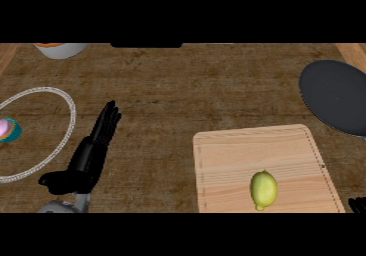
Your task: Pick the lemon from the cutting board and place it in the pan
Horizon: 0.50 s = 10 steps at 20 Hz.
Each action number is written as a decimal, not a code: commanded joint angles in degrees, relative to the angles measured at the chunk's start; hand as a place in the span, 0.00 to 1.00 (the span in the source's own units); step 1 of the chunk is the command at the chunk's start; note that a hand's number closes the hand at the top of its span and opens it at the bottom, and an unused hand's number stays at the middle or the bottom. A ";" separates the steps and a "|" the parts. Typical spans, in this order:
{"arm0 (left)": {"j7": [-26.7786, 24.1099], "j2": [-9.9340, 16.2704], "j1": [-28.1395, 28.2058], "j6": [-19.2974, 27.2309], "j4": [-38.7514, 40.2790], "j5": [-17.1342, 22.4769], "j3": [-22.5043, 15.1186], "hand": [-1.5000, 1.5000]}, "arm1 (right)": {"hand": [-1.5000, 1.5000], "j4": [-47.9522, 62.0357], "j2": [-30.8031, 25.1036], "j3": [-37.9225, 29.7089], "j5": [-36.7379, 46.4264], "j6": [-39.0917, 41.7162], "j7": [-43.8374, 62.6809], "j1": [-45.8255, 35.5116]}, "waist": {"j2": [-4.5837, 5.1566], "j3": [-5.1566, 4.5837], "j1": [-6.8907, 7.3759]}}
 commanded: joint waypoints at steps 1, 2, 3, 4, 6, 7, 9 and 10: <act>1.68 -0.96 -2.24 0.39 -0.11 -0.74 -0.54 0.50 | 0.00 -1.66 -0.52 2.04 14.63 3.29 13.29 -1.69 | 0.33 -0.06 0.85; 0.89 -2.45 -0.66 1.38 -0.56 -1.74 -2.21 0.50 | 0.00 0.97 -0.18 1.88 17.04 4.66 15.72 -4.93 | 0.32 0.00 1.44; 1.23 -1.33 -1.30 0.00 0.13 -0.55 -0.84 0.50 | 0.00 -0.57 2.23 6.64 23.71 4.28 17.56 -3.44 | 0.30 -0.06 1.11; 1.80 -1.55 -0.88 0.44 -1.15 -0.68 -1.07 0.50 | 0.00 0.57 2.60 7.57 26.60 6.42 19.78 -4.92 | 0.19 -0.01 1.29; 2.02 -2.44 -2.24 0.86 -0.44 -1.46 -1.30 0.50 | 0.00 0.61 5.13 9.91 33.40 8.98 24.78 -6.98 | 0.07 0.03 0.66; 0.65 -0.54 -1.09 -1.21 0.29 -0.22 0.48 0.50 | 0.00 1.69 5.99 10.03 35.49 11.76 27.75 -10.62 | 0.13 0.03 1.11; 3.72 -1.67 -0.37 1.14 -2.45 -1.95 -1.51 0.50 | 0.00 3.69 10.73 16.06 43.29 12.56 31.54 -10.49 | -0.12 0.10 0.70; 2.21 -2.51 -2.93 0.24 1.38 -1.68 0.03 0.50 | 0.00 6.53 11.64 16.54 43.16 15.22 32.12 -14.61 | -0.02 0.12 0.36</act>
